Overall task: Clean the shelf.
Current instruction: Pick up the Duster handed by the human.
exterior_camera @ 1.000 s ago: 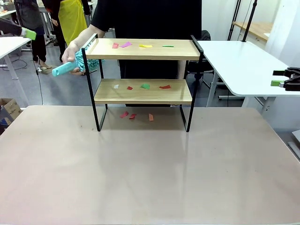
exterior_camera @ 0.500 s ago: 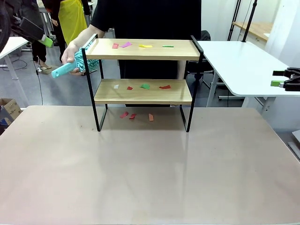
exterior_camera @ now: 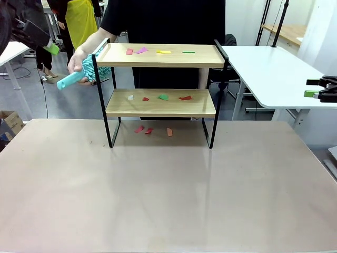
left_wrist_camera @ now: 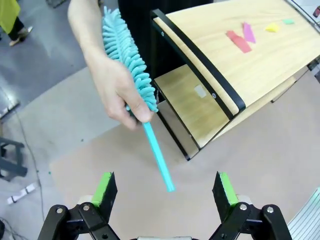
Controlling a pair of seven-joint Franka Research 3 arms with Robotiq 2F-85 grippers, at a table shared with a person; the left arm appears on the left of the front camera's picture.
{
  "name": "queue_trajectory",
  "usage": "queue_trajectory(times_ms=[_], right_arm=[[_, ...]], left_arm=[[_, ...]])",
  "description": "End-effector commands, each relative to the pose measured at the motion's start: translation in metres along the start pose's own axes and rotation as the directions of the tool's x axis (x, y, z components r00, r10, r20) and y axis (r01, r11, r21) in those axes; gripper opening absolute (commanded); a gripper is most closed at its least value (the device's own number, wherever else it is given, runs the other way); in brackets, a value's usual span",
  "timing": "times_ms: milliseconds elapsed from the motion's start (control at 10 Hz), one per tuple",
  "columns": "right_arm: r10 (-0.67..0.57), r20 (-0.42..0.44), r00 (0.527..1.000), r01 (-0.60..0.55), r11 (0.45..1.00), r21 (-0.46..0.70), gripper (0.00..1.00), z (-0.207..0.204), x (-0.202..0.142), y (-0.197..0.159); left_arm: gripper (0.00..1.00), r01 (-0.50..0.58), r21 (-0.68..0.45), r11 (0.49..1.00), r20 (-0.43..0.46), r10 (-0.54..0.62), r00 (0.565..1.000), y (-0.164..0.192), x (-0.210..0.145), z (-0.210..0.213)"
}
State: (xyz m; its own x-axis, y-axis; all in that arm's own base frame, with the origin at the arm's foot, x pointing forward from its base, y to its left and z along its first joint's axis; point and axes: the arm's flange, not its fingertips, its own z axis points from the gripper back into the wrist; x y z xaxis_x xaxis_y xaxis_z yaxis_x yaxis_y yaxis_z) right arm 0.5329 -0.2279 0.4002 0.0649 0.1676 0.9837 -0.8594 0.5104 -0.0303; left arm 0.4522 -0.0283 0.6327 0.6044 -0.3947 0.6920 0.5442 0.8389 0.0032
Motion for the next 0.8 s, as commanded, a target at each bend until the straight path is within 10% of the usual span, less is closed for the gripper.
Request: queue_trajectory(times_ms=[0,700], right_arm=[[0.004,0.004,1.0,-0.004,1.0,-0.002,1.0,-0.002,0.003,0.0],[0.004,0.004,1.0,-0.004,1.0,-0.002,1.0,-0.002,0.003,0.0]], left_arm=[[1.0,-0.071,0.136,0.988,-0.019,0.075,0.997,-0.003,-0.003,-0.013],[1.0,-0.105,0.298,0.949,-0.079,0.134,0.988,-0.019,-0.015,-0.078]])
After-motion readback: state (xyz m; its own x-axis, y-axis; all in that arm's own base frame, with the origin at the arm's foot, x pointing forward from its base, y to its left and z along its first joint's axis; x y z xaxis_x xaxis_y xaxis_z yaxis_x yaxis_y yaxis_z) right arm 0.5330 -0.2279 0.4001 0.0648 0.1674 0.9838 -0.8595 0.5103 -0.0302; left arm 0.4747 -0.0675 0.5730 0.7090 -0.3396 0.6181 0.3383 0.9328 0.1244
